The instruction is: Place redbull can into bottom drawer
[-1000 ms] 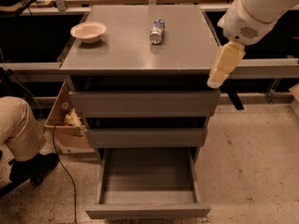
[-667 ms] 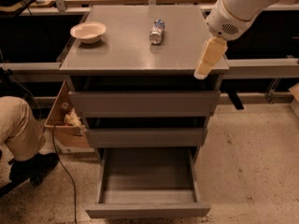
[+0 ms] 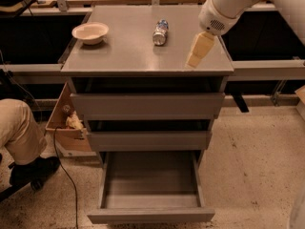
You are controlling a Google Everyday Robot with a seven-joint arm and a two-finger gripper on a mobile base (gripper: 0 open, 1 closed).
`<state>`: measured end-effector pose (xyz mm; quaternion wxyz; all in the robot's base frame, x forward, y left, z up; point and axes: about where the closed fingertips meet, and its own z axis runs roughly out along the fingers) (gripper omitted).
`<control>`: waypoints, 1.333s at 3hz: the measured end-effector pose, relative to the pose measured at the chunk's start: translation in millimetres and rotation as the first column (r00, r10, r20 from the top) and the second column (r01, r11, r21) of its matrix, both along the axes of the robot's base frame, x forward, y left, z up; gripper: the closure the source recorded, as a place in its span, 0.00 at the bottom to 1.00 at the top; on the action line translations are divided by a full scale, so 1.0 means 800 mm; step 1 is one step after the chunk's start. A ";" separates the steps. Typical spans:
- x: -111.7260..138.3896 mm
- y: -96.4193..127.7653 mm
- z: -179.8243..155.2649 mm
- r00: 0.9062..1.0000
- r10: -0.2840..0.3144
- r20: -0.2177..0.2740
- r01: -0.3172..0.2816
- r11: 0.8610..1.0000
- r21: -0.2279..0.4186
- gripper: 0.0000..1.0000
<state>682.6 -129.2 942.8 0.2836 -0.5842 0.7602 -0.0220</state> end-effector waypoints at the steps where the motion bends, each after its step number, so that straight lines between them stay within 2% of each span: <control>1: 0.014 0.013 -0.009 1.000 -0.011 0.011 0.011 1.000 0.000 0.00; 2: 0.064 0.041 -0.034 0.997 -0.069 0.018 0.067 0.993 0.101 0.00; 3: 0.126 0.056 -0.068 0.987 -0.161 0.018 0.153 0.963 0.224 0.00; 4: 0.178 0.059 -0.089 0.969 -0.246 0.018 0.228 0.921 0.317 0.00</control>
Offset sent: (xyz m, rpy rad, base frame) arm 0.1166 0.0579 -0.0600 0.2573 -0.0405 -0.1725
